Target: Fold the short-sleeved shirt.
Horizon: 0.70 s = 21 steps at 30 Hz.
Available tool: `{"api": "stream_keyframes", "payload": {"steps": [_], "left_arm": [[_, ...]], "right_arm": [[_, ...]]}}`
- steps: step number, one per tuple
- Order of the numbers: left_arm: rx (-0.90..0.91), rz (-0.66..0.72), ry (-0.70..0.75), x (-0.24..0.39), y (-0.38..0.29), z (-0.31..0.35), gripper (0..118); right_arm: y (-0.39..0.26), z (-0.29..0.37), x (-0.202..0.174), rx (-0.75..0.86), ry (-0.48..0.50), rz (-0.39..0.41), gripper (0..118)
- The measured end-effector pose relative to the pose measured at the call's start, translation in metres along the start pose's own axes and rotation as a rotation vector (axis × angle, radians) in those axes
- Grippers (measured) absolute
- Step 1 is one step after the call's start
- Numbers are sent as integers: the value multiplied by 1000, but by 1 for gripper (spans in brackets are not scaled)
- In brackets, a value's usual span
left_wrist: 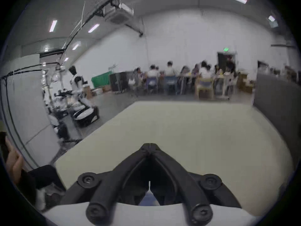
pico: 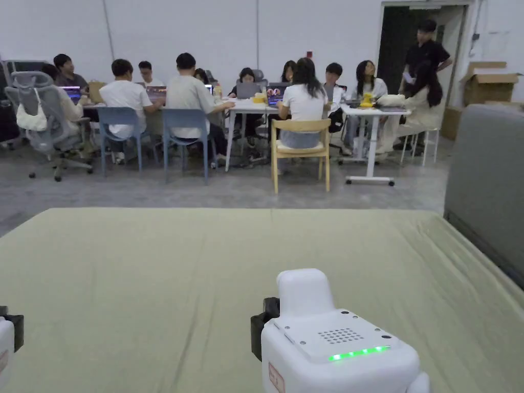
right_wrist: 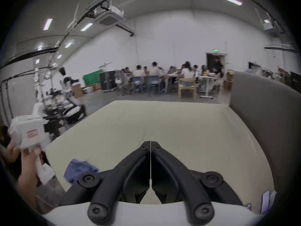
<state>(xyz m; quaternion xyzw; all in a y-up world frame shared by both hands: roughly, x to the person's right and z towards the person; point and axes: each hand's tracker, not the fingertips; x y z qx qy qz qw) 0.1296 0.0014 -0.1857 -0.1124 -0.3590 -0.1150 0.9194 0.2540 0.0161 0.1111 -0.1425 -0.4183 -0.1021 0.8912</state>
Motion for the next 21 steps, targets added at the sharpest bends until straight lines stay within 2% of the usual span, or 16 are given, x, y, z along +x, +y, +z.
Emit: {"api": "stream_keyframes", "payload": {"steps": [2, 3, 7, 10, 15, 21], "left_arm": [[44, 39, -111, 48, 21, 20, 0], [59, 40, -164, 67, 28, 29, 0], [147, -1, -314, 133, 53, 57, 0], [139, 83, -450, 159, 59, 72, 0], [87, 85, -437, 172, 57, 79, 0], [111, 58, -349, 158, 60, 85, 0]], "right_arm": [[16, 12, 31, 44, -26, -71, 3], [22, 18, 43, 69, -37, -78, 3], [38, 45, 85, 130, -167, -36, 3], [40, 60, 114, 142, -200, -47, 3], [31, 75, 144, 156, -277, -24, 3], [27, 77, 159, 156, -269, -25, 3]]}}
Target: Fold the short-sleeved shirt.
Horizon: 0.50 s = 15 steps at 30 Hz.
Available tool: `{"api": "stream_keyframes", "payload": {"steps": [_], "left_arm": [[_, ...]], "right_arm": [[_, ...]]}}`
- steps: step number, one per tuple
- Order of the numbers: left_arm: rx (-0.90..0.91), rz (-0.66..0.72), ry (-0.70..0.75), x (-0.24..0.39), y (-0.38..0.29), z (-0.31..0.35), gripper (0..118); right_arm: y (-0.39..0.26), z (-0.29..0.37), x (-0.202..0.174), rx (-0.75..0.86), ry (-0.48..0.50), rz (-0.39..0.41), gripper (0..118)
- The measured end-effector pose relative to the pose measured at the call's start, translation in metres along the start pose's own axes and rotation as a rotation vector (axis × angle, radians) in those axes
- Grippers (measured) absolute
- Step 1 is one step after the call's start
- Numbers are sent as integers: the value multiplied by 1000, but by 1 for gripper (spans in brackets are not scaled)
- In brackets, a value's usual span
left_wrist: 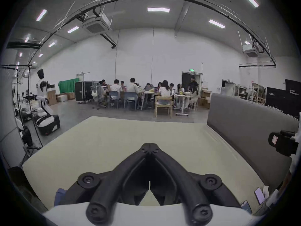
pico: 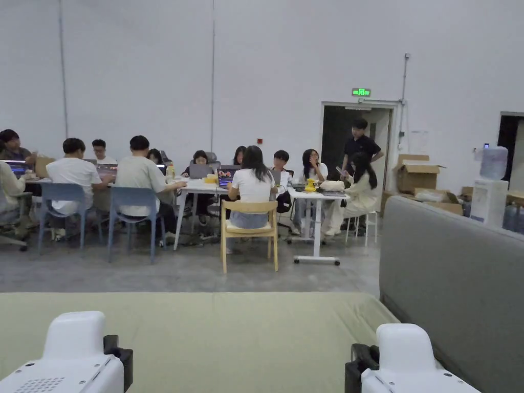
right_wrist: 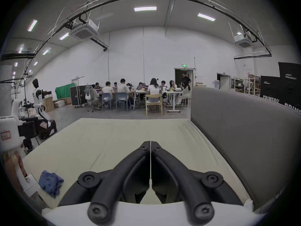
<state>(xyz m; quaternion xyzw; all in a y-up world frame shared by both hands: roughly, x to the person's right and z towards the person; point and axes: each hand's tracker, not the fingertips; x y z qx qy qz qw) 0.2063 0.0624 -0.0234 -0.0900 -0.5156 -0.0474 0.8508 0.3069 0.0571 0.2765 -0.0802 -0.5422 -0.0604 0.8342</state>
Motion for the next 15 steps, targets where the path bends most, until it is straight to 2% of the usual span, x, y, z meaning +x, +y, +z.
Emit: {"api": "stream_keyframes", "payload": {"steps": [8, 9, 10, 11, 12, 13, 14, 15], "left_arm": [[16, -6, 11, -2, 7, 9, 0], [22, 8, 12, -3, 7, 10, 8], [30, 20, 17, -4, 8, 10, 53], [31, 27, 19, -5, 9, 11, 104], [25, 30, 20, -6, 11, 10, 118], [-36, 32, -2, -7, 12, 5, 118], [56, 85, -86, -8, 15, 14, 118], [13, 49, -45, -9, 16, 17, 118]], "right_arm": [[7, -4, -6, 25, 45, -6, 3], [8, -4, -6, 29, 51, -7, 4], [10, -5, -6, 34, 68, -14, 26], [11, -6, -4, 31, 122, -42, 74], [14, -9, -1, 6, 165, -65, 118], [15, -13, 1, -24, 207, -94, 117], [8, -4, 6, -17, 254, -160, 118], [17, 1, 9, -16, 206, -158, 118]]}}
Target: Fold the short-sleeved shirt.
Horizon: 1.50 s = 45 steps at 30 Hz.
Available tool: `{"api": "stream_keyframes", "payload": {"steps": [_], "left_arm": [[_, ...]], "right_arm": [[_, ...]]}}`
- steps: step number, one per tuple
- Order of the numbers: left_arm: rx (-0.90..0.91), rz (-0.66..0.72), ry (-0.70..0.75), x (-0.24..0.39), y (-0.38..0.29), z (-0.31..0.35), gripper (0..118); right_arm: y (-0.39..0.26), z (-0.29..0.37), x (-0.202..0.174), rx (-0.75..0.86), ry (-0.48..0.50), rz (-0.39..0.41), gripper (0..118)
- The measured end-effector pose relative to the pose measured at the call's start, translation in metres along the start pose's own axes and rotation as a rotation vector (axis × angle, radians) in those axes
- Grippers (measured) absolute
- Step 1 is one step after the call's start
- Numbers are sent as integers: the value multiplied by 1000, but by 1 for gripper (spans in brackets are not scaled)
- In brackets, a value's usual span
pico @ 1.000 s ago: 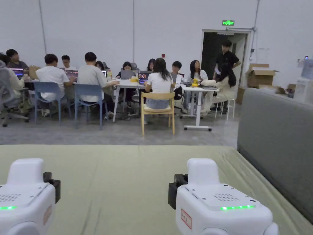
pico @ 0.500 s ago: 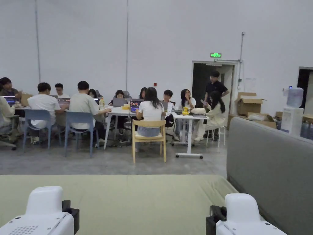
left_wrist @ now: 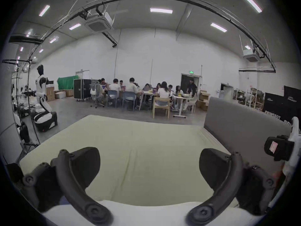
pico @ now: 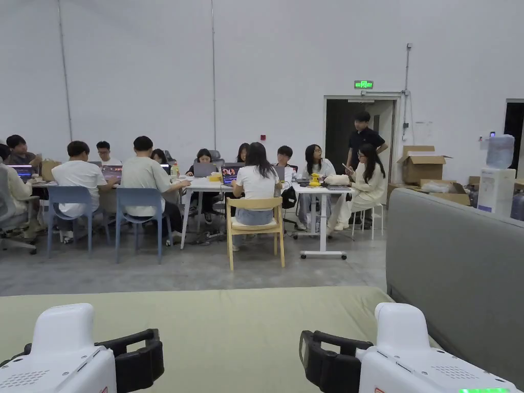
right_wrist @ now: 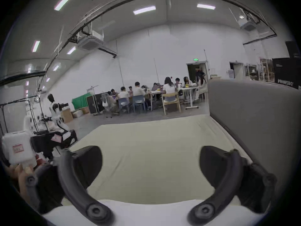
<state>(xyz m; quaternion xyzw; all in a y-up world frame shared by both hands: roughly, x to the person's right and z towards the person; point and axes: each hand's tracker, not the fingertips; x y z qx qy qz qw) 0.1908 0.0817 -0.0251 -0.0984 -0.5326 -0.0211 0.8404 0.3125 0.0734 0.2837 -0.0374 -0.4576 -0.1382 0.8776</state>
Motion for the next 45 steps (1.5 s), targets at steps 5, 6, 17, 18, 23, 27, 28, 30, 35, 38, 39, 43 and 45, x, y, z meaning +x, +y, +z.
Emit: {"api": "stream_keyframes", "payload": {"steps": [5, 6, 17, 18, 23, 27, 28, 30, 35, 38, 39, 43, 45], "left_arm": [[5, -51, 28, 5, -4, 1, 118], [9, -55, 29, 4, -4, 1, 118], [-17, -37, 13, 3, -6, 3, 118], [-18, -40, 14, 4, -7, 3, 118], [-16, -33, 15, 1, -7, 2, 118], [-23, -30, 13, -1, -8, 2, 118], [-23, -32, 13, -1, -8, 2, 118], [-23, -31, 13, -1, -9, 2, 118], [-28, -22, 1, -1, -9, 2, 118], [-27, -28, 3, 0, -9, 2, 118], [-26, -29, 3, 0, -9, 2, 118], [-25, -25, -3, 0, -9, 3, 118], [-30, -31, -6, 2, -8, 3, 118]], "right_arm": [[-11, -15, -5, 28, -123, 85, 118], [-11, -16, -7, 12, -156, 94, 118], [-14, -11, -19, 1, -140, 124, 118], [-14, -11, -20, -5, -134, 121, 118], [-13, -12, -25, 2, -117, 111, 118], [-13, -13, -27, 2, -111, 105, 118], [-14, -13, -27, 1, -108, 103, 118], [-14, -14, -28, 1, -113, 105, 118], [-15, -15, -29, -2, -113, 105, 118], [-14, -14, -30, 0, -112, 107, 118], [-14, -14, -30, 3, -113, 106, 118], [-12, -11, -33, 9, -105, 106, 118], [-12, -11, -34, 10, -104, 108, 118]]}}
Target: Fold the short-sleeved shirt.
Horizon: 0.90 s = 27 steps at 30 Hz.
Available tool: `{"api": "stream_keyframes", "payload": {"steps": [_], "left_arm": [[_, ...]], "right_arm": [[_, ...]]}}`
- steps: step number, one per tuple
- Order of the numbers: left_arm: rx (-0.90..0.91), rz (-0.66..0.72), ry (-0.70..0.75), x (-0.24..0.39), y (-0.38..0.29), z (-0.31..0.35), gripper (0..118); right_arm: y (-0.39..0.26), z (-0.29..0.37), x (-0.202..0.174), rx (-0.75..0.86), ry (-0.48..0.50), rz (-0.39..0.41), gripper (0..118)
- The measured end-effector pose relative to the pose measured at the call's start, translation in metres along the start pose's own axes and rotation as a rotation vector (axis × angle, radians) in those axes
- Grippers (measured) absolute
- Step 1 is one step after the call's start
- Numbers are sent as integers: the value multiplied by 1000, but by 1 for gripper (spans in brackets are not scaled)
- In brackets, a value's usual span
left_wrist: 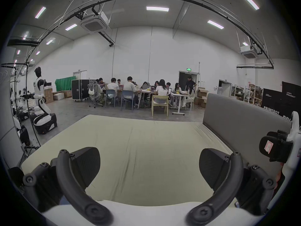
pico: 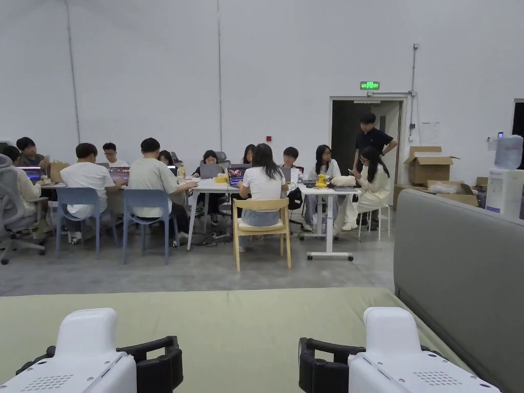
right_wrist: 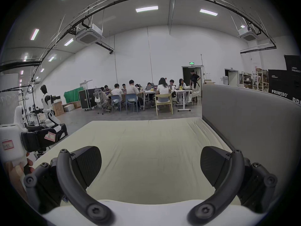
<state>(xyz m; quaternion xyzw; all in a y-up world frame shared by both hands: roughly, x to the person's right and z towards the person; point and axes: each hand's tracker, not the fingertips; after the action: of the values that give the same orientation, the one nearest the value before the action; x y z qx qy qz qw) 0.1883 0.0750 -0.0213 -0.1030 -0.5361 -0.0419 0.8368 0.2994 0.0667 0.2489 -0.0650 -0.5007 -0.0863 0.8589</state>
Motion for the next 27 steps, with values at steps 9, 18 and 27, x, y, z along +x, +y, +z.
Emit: {"api": "stream_keyframes", "payload": {"steps": [9, 18, 27], "left_arm": [[6, -2, -6, 1, 0, 3, 118], [7, 10, -5, -3, 0, 5, 118], [8, 10, -5, -4, 1, 6, 118]], "right_arm": [[-1, 1, -2, -3, -2, 1, 118], [1, 2, 2, -5, 11, -61, 118], [-2, -1, -4, -21, 0, -36, 118]]}}
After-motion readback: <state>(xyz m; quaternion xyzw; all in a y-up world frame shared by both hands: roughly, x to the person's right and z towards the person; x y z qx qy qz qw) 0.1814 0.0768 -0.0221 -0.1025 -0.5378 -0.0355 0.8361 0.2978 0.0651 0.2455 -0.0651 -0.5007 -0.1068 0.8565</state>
